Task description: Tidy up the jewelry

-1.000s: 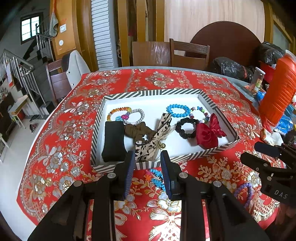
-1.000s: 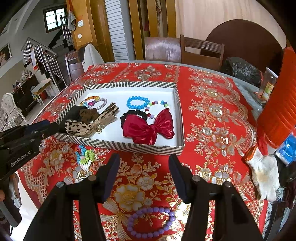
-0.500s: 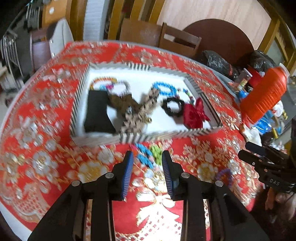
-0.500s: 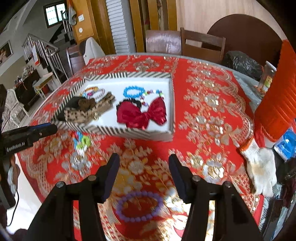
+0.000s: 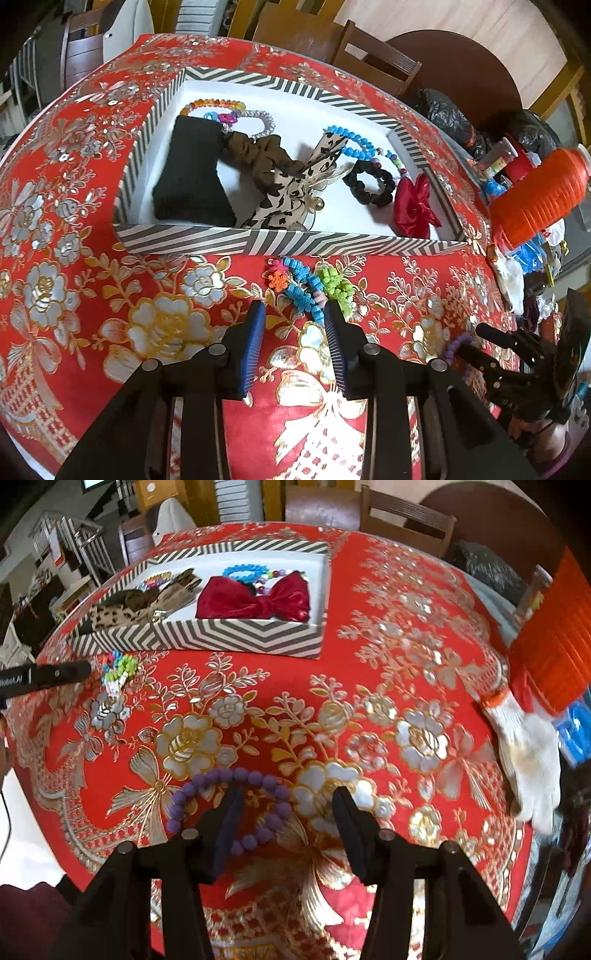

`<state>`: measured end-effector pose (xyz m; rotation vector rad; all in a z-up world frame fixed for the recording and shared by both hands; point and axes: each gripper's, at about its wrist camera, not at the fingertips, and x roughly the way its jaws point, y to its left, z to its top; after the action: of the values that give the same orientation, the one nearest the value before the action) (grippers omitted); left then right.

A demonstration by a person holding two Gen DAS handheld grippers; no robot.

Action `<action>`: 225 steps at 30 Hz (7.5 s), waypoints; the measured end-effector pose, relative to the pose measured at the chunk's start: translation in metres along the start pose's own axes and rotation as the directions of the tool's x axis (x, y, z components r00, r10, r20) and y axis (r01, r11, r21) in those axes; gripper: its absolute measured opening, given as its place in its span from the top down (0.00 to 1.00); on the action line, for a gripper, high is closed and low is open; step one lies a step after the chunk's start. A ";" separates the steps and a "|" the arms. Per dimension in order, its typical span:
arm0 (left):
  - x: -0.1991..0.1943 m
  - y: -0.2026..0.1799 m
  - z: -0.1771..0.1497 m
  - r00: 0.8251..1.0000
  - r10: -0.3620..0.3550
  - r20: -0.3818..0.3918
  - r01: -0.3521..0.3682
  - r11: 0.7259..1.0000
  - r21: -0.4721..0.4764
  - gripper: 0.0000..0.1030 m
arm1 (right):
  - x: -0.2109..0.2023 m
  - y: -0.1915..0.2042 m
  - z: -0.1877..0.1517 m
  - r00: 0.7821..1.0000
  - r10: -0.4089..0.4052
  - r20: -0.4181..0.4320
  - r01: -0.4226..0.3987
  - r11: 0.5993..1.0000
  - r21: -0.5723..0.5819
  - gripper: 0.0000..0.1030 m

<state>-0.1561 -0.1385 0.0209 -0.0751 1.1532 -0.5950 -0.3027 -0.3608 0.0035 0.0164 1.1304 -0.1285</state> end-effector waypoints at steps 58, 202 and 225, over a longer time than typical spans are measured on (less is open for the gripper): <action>-0.018 -0.042 0.164 0.960 0.138 0.246 -0.176 0.974 0.144 0.87 | -0.020 0.014 0.212 0.967 0.080 0.240 -0.070 0.996 -0.052 0.91; -0.057 -0.056 0.042 0.853 0.328 0.405 -0.390 0.917 0.079 0.70 | -0.034 0.046 0.108 0.945 0.002 0.327 -0.033 0.995 0.090 0.36; -0.051 -0.060 0.041 0.859 0.323 0.396 -0.388 0.917 0.094 0.70 | -0.030 0.047 0.108 0.947 0.006 0.321 -0.038 0.995 0.093 0.36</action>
<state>-0.1584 -0.1740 0.1022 0.1671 0.7134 -0.3246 -0.2130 -0.3201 0.0741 0.0925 0.7976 -0.1603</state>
